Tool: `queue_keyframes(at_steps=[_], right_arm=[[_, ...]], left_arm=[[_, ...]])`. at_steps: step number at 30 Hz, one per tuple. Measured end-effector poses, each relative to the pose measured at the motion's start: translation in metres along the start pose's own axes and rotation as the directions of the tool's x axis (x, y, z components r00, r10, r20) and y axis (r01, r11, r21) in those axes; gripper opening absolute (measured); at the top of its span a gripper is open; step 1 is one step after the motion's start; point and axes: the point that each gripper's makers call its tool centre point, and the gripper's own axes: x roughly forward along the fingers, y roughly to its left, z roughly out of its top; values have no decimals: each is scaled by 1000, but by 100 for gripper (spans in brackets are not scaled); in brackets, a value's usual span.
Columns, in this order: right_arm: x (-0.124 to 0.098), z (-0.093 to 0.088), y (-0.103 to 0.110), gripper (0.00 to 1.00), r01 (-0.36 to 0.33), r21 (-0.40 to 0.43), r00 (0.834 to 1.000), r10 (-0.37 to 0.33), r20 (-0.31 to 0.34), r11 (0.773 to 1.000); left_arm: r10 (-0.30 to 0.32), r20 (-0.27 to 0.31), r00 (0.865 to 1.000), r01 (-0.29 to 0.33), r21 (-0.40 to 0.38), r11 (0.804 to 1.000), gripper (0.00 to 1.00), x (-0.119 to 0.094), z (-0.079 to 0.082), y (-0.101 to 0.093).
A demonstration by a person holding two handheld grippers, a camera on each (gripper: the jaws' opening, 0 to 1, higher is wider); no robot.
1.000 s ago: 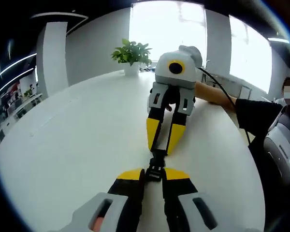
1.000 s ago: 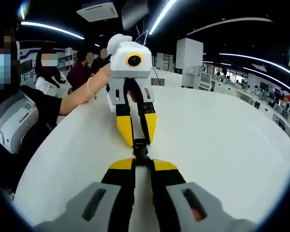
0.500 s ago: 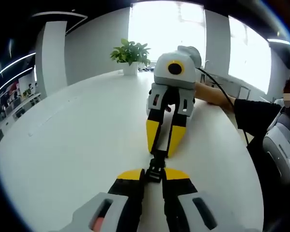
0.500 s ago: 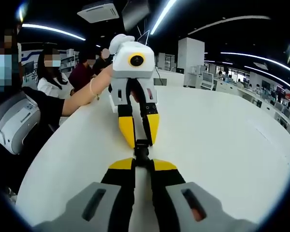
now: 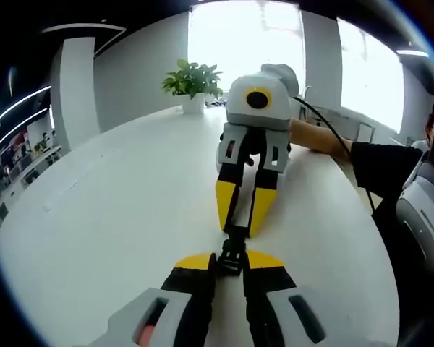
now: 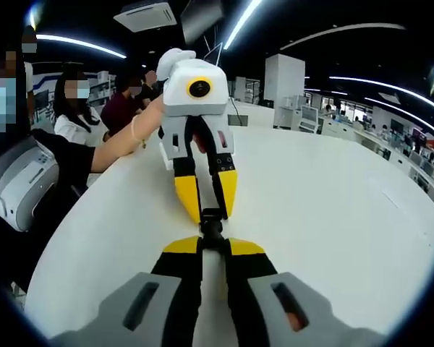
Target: Snap the two parts of the plastic buckle together until the buckle closes and remains connected.
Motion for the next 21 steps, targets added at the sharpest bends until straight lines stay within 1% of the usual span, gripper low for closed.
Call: queue_keyframes(at_steps=[6, 12, 18, 21], right_arm=[[0, 0, 2, 12, -1, -1, 1000, 1, 2, 1000], [0, -1, 3, 12, 0, -6, 1000, 0, 1, 1000], [-1, -1, 4, 12, 3, -12, 1000, -3, -1, 1000], [-1, -1, 4, 12, 4, -12, 1000, -4, -2, 1000]], left_arm=[[0, -2, 1000, 0, -10, 1000, 16, -1, -1, 1], [8, -8, 1000, -8, -3, 1000, 18, -3, -2, 2], [-10, -13, 1000, 10, -4, 1000, 18, -4, -4, -2], [-9, -15, 1000, 8, -11, 1000, 18, -4, -4, -2]])
